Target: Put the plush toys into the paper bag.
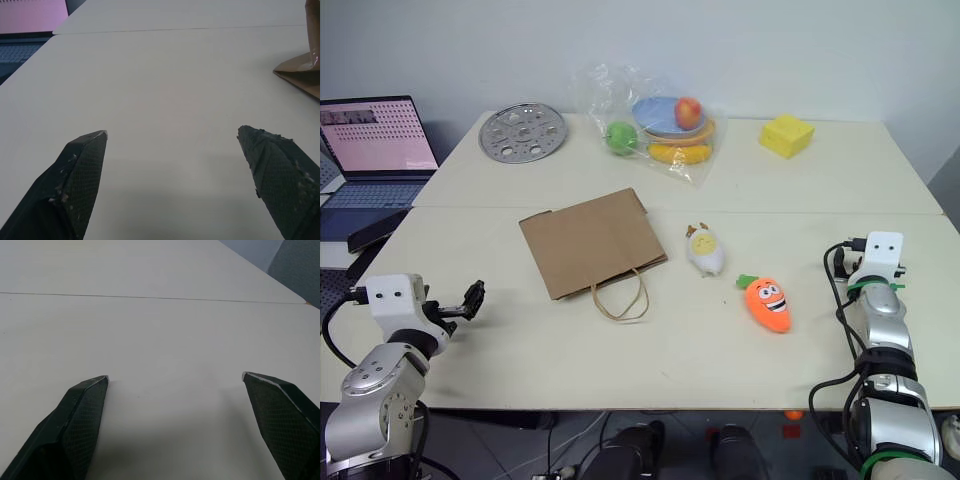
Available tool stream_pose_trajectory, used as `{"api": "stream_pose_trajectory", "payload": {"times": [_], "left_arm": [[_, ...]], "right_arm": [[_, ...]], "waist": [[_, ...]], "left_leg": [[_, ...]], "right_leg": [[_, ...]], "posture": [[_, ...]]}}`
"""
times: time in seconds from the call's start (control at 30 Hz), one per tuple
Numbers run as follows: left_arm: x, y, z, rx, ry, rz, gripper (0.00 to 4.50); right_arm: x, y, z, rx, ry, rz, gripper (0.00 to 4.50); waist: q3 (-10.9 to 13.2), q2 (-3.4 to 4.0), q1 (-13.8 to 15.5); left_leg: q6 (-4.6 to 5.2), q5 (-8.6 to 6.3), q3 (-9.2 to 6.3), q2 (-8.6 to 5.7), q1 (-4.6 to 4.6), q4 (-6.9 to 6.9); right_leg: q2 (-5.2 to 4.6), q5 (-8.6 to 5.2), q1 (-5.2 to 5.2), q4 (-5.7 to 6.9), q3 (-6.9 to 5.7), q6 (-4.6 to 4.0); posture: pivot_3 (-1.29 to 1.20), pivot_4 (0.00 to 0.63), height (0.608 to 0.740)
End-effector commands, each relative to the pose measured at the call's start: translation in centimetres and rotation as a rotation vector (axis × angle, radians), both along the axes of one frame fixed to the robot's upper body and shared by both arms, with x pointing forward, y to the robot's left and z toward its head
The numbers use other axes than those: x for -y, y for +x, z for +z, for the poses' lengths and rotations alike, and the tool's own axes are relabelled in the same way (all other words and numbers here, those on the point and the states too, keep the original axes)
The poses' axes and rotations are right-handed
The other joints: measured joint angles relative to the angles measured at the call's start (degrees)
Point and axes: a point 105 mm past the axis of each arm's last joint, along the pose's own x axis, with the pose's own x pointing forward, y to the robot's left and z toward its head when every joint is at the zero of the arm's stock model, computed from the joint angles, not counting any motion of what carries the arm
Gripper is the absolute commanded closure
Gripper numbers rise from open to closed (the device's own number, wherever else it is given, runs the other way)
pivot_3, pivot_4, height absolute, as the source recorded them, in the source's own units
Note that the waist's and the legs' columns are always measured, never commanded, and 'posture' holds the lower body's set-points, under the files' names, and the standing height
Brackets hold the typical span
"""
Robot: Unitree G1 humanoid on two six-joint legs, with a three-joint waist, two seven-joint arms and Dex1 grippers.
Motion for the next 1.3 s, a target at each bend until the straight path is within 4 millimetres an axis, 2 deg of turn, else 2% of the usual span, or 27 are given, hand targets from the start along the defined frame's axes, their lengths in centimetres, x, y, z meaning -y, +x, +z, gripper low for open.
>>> {"api": "stream_pose_trajectory", "payload": {"times": [0.03,0.47,0.63,0.73,0.77,0.83,0.87,0.9,0.97,1.03,1.13,1.3], "left_arm": [[-0.5,-0.3,1.9,0.055,0.031,0.005,0.02],[-0.6,-0.3,2.5,0.075,0.043,-0.006,0.02],[0.6,-0.2,3.4,0.091,0.019,-0.088,0.02],[3.2,0.6,5.9,0.133,-0.024,-0.24,0.02],[5.3,1.1,7.3,0.131,0.005,-0.359,0.02],[7.6,1.3,8.5,0.112,0.039,-0.485,0.02],[9.8,1.4,9.1,0.082,0.106,-0.609,0.02],[11.1,1.3,9.3,0.056,0.151,-0.683,0.02],[15.6,0.7,9.1,-0.025,0.256,-0.938,0.02],[17.8,0.0,8.4,-0.089,0.309,-1.084,0.02],[19.8,-0.9,6.8,-0.209,0.372,-1.255,0.02],[20.3,-1.3,4.6,-0.337,0.476,-1.378,0.02]], "right_arm": [[-0.4,0.4,0.7,0.024,-0.005,0.017,0.0],[-0.3,0.3,0.7,0.029,-0.008,0.014,0.0],[-0.8,0.6,1.7,0.055,-0.045,0.049,0.0],[-2.9,1.2,3.4,0.096,-0.07,0.209,0.0],[-4.5,1.3,4.6,0.125,-0.058,0.319,0.0],[-6.2,1.2,5.8,0.157,-0.04,0.442,0.0],[-7.6,0.9,7.0,0.176,-0.029,0.553,0.0],[-8.5,0.6,7.7,0.185,-0.024,0.623,0.0],[-11.3,-0.7,9.9,0.187,0.015,0.853,0.0],[-13.1,-2.1,10.7,0.15,0.027,1.003,0.0],[-15.2,-4.3,10.6,0.055,0.003,1.175,0.0],[-17.4,-7.6,10.0,-0.063,0.011,1.347,0.0]], "waist": [[0.0,0.0,0.0],[0.0,0.0,0.0],[0.0,0.0,-0.01],[0.01,0.0,0.02],[0.01,0.0,0.01],[0.03,0.03,0.02],[0.02,0.03,0.05],[0.02,0.03,0.1],[0.05,0.09,0.34],[0.07,0.13,0.43],[0.07,0.12,0.46],[0.07,0.12,0.15]], "left_leg": [[0.0,0.0,0.0,0.0,0.0,0.0],[0.0,0.0,0.01,0.0,0.0,0.0],[-0.01,-0.01,0.01,0.01,0.0,0.0],[-0.01,-0.01,0.0,0.01,-0.01,-0.01],[-0.01,0.0,-0.02,0.01,-0.04,-0.01],[-0.01,0.0,-0.05,0.04,-0.07,0.0],[-0.01,0.0,-0.04,0.04,-0.07,-0.01],[-0.02,-0.01,-0.03,0.04,-0.07,-0.01],[0.02,-0.04,0.0,0.02,-0.08,-0.03],[0.06,-0.06,-0.02,-0.01,-0.14,-0.03],[0.11,-0.18,-0.01,0.0,-0.14,-0.11],[0.12,-0.36,0.16,0.16,-0.15,-0.19]], "right_leg": [[0.0,0.0,0.0,0.0,0.0,0.0],[0.0,-0.01,-0.01,0.0,0.0,0.01],[0.0,-0.02,-0.03,0.0,0.01,0.0],[0.0,-0.02,-0.04,0.0,0.01,0.0],[0.01,-0.03,-0.05,0.01,-0.02,0.01],[0.05,-0.03,-0.08,0.02,-0.04,0.01],[0.04,-0.03,-0.07,0.02,-0.03,0.01],[0.04,-0.03,-0.06,0.01,-0.02,0.02],[0.04,-0.03,-0.06,-0.06,0.02,0.0],[0.04,-0.03,-0.12,-0.1,0.05,-0.01],[0.03,-0.1,-0.12,-0.13,0.05,-0.16],[0.02,-0.22,-0.17,-0.11,0.01,-0.49]], "posture": [[0.0,0.15,0.74],[0.0,0.15,0.74],[0.0,0.15,0.74],[0.0,0.15,0.74],[0.0,0.15,0.74],[0.0,0.15,0.74],[0.0,0.15,0.74],[0.0,0.15,0.74],[0.0,0.15,0.74],[0.0,0.15,0.74],[0.0,0.15,0.74],[0.0,0.15,0.74]]}}
